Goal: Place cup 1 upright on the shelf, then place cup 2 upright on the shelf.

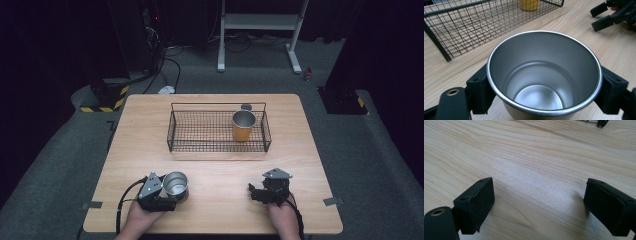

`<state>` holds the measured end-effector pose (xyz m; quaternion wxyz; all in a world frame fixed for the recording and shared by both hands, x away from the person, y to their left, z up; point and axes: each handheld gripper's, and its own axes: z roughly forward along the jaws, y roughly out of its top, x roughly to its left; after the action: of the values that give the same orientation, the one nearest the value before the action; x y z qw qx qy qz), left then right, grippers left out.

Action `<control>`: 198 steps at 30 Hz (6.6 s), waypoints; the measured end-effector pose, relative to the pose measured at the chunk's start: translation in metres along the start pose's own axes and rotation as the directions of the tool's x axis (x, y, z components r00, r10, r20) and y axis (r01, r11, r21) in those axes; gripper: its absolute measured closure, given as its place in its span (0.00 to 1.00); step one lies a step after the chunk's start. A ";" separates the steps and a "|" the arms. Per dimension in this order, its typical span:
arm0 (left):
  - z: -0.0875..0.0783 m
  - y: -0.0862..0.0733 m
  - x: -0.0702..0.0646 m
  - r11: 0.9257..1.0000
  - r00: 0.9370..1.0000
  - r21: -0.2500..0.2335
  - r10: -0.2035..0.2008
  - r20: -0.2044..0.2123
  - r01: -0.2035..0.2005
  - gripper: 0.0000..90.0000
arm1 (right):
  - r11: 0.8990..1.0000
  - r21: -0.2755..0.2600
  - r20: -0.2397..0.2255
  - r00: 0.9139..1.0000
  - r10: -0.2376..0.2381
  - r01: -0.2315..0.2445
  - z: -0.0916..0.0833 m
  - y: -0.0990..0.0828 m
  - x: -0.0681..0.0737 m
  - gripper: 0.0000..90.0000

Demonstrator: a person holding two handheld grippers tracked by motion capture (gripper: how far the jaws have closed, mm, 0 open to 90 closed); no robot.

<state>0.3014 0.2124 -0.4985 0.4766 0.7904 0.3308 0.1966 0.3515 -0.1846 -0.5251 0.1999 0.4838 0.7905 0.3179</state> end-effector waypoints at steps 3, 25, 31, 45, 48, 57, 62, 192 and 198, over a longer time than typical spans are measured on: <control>-0.001 0.000 0.000 1.000 1.000 -0.003 0.006 -0.007 -0.006 0.21 | 1.000 0.000 0.000 1.000 0.000 0.000 0.000 0.000 0.000 0.11; -0.010 0.002 0.008 0.999 0.997 -0.037 -0.023 -0.074 0.020 0.21 | 1.000 0.000 0.000 1.000 0.000 0.000 0.000 0.000 0.000 0.11; -0.011 0.004 0.008 0.998 0.995 -0.058 -0.032 -0.092 0.027 0.21 | 1.000 0.000 0.000 1.000 0.000 0.000 0.000 0.000 0.000 0.11; -0.012 0.014 0.007 0.996 0.993 -0.069 -0.058 -0.102 0.051 0.21 | 1.000 -0.001 0.000 1.000 -0.002 0.002 0.000 0.000 0.000 0.11; -0.011 0.018 0.008 0.997 0.992 -0.053 -0.059 -0.116 0.053 0.21 | 1.000 0.000 0.000 1.000 -0.001 0.001 0.000 0.000 0.000 0.11; -0.012 0.041 0.008 0.995 0.988 -0.069 -0.079 -0.132 0.071 0.21 | 1.000 -0.001 0.000 1.000 -0.001 0.001 0.000 0.000 0.000 0.11; -0.011 0.054 0.011 0.995 0.988 -0.079 -0.075 -0.137 0.065 0.21 | 1.000 0.000 0.000 1.000 -0.001 0.001 0.000 0.000 0.000 0.11; 0.097 0.143 0.088 0.985 0.967 -0.096 -0.160 -0.199 0.143 0.21 | 1.000 -0.001 0.001 1.000 -0.003 0.003 0.000 0.000 0.000 0.11; 0.104 0.140 0.092 0.984 0.963 -0.081 -0.173 -0.208 0.160 0.21 | 1.000 -0.001 0.000 1.000 -0.003 0.003 0.000 0.000 0.000 0.11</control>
<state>0.4785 0.1669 -0.4239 0.4778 0.7183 0.4392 0.2505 0.3516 -0.1846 -0.5251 0.2008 0.4826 0.7910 0.3179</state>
